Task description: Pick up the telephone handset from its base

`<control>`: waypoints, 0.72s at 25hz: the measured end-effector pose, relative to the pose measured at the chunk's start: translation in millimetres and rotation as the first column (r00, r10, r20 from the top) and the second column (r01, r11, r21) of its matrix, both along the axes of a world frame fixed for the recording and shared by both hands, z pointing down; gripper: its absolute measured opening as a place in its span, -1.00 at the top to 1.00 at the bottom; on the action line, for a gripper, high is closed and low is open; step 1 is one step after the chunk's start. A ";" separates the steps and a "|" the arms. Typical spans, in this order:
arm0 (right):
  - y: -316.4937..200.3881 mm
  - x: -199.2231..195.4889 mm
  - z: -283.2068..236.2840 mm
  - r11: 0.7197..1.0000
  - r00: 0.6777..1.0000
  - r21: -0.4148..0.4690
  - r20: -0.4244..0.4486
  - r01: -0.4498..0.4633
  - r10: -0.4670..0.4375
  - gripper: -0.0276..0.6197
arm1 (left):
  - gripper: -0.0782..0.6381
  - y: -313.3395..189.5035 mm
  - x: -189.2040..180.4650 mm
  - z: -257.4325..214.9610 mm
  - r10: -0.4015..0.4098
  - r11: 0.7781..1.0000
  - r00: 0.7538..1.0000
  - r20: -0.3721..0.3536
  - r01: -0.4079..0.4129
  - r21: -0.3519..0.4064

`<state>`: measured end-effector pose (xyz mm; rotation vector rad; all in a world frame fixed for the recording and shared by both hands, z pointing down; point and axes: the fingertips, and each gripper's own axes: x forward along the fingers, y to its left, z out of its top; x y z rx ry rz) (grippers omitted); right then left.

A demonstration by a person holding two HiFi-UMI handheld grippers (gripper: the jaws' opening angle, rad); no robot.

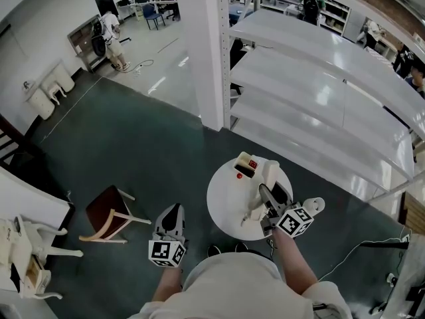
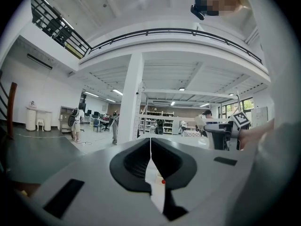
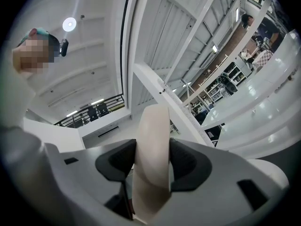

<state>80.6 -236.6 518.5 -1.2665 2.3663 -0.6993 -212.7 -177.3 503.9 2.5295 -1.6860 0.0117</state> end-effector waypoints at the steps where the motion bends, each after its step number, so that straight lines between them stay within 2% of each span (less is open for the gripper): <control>1: 0.1 -0.3 0.5 1.000 1.000 0.000 0.006 0.000 0.000 0.22 | 0.72 0.1 -0.2 0.5 0.000 1.000 1.000 0.000 0.000 0.000; 18: 1.5 -9.3 3.4 1.000 1.000 0.000 0.010 0.011 -0.011 0.22 | 0.72 -0.7 -5.7 4.1 0.001 1.000 1.000 -0.001 -0.001 -0.005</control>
